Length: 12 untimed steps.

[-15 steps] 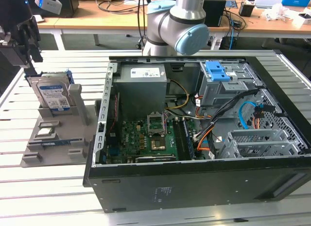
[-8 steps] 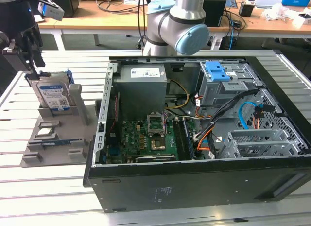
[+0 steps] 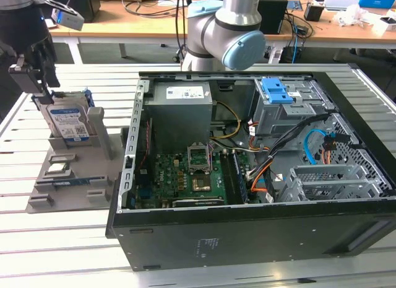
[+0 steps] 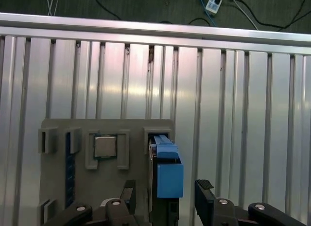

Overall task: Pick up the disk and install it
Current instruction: 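Pick up the disk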

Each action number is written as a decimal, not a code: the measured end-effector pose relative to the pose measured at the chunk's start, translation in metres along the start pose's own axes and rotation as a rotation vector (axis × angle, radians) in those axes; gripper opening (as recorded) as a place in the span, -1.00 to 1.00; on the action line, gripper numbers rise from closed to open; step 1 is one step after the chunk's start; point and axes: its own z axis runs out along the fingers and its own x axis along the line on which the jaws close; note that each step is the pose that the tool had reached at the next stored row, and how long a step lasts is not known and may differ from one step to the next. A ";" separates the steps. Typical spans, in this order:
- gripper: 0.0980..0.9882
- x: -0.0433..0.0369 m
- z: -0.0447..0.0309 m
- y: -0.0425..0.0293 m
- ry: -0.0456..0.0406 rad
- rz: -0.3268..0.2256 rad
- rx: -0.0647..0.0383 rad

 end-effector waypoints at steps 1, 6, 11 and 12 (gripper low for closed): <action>0.13 -0.0002 0.0016 -0.0001 0.0001 -0.001 0.000; 0.13 -0.0001 0.0120 -0.0005 0.0001 -0.003 0.000; 0.13 -0.0009 0.0222 -0.0009 0.0003 -0.005 0.000; 0.13 -0.0012 0.0237 -0.0010 0.0003 -0.005 0.000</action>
